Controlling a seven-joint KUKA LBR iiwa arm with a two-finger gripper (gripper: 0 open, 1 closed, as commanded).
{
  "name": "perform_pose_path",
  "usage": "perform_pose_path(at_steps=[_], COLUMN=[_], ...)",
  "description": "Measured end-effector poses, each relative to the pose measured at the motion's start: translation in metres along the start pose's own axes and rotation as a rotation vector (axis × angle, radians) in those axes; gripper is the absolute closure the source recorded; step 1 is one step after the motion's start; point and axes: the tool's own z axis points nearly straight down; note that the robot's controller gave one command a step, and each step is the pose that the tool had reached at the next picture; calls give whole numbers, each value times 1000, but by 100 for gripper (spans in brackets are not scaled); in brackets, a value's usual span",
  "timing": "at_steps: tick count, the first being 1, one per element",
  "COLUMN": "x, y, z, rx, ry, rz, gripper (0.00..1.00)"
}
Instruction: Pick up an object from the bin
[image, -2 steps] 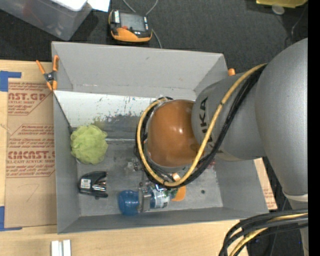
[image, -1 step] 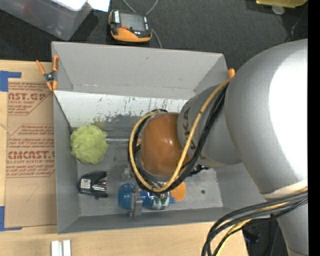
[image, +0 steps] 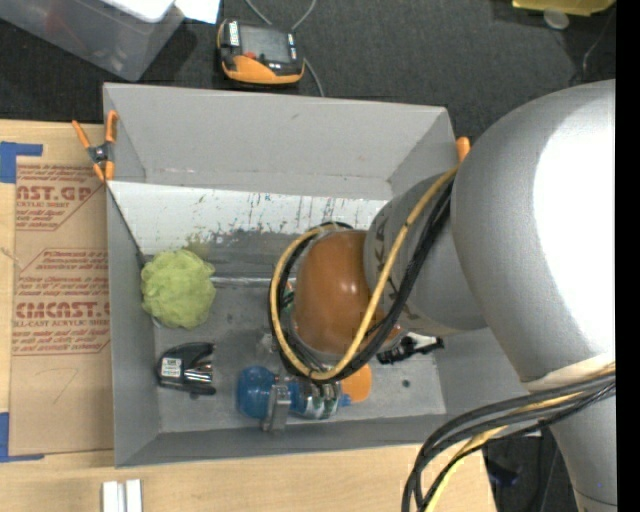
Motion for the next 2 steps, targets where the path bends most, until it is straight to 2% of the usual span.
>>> perform_pose_path(at_steps=[1,2], x=[-48,-48], y=[1,1], z=[3,3], rx=[1,1], ry=[12,12], rz=[12,12], gripper=[100,100])
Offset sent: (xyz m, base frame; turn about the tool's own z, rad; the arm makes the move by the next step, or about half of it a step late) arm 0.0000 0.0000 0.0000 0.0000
